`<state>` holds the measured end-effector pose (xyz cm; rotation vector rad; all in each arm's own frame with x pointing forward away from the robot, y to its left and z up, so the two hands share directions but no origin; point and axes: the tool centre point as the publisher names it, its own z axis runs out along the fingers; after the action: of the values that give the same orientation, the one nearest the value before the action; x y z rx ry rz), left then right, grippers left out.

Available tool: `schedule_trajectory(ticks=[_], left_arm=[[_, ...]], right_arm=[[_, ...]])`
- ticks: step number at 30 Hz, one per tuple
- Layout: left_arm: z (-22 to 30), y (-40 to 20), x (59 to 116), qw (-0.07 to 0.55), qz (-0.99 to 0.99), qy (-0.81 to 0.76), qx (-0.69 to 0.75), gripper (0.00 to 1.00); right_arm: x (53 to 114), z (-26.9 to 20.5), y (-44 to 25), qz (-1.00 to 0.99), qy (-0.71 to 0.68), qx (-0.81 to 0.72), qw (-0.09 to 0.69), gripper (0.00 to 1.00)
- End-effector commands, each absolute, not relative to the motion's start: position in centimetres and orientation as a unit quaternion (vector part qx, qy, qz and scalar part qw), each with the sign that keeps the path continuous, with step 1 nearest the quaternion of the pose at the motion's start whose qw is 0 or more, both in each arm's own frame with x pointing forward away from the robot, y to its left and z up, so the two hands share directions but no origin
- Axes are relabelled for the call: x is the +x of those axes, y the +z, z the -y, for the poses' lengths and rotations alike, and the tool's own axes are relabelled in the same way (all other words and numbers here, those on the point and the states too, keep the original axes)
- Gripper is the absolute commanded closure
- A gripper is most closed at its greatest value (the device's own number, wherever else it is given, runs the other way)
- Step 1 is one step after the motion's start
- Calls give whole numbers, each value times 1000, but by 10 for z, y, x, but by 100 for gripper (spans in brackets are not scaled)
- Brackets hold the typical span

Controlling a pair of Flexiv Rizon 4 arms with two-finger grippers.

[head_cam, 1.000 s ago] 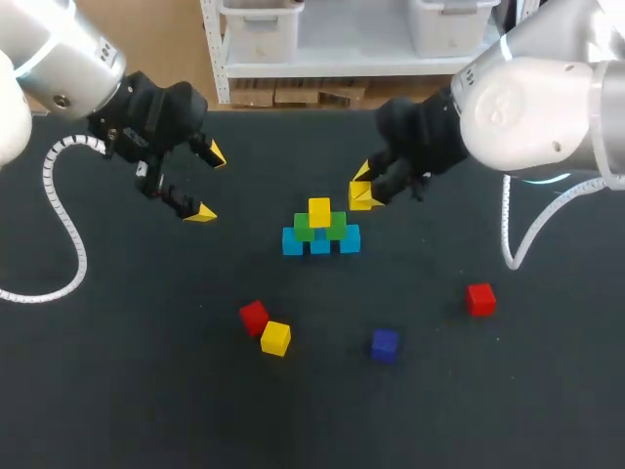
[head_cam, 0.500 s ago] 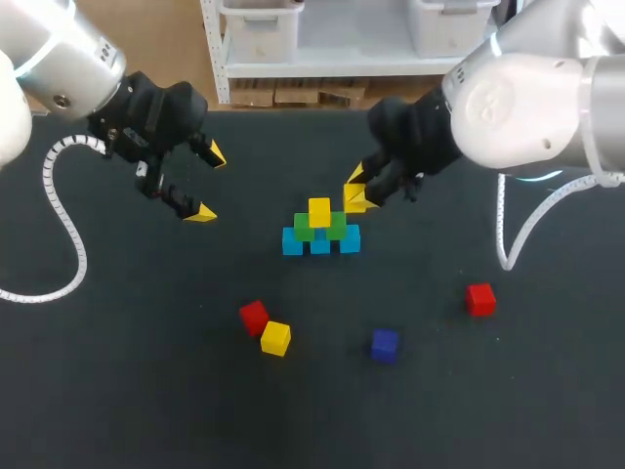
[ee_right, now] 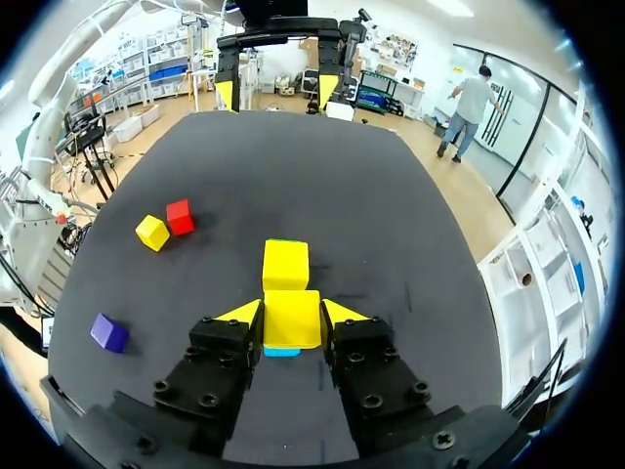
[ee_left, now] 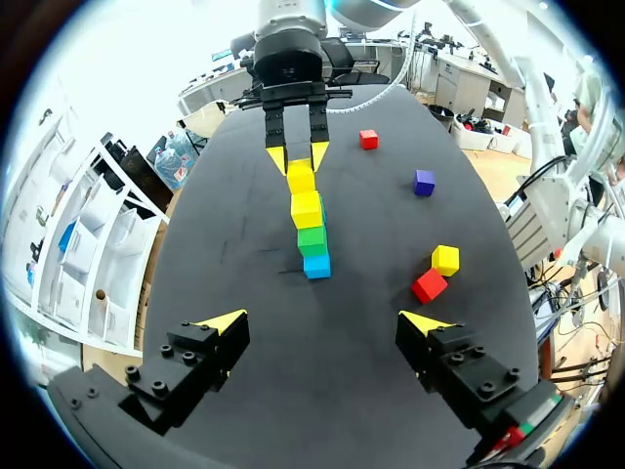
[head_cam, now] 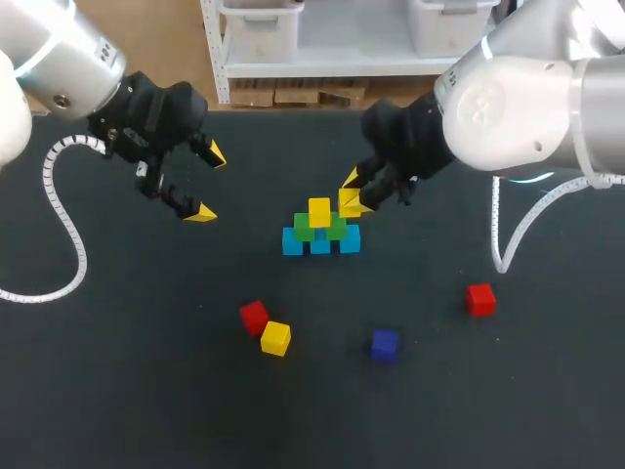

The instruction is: Place the blue cubes, place green cubes on the blue cubes, place the yellow cubes on the green cubes, then place the red cubes on the yellow cubes, and place purple cube on the red cubes.

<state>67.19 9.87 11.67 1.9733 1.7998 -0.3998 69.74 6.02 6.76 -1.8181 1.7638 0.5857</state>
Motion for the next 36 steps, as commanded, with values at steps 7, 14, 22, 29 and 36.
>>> schedule_trajectory(ticks=[7,14,22,29,36], left_arm=[[-99,117,673,217,-650,-145,713,0],[-99,117,673,217,-650,-145,713,0],[-99,117,673,217,-650,-145,713,0],[-99,117,673,217,-650,-145,713,0],[-99,117,673,217,-650,-145,713,0]], right_arm=[[698,-63,64,-655,221,-674,261,100],[696,-66,63,-656,224,-673,259,100],[696,-67,62,-657,227,-671,258,100],[694,-68,62,-657,229,-671,256,100],[693,-70,61,-656,232,-671,255,100]])
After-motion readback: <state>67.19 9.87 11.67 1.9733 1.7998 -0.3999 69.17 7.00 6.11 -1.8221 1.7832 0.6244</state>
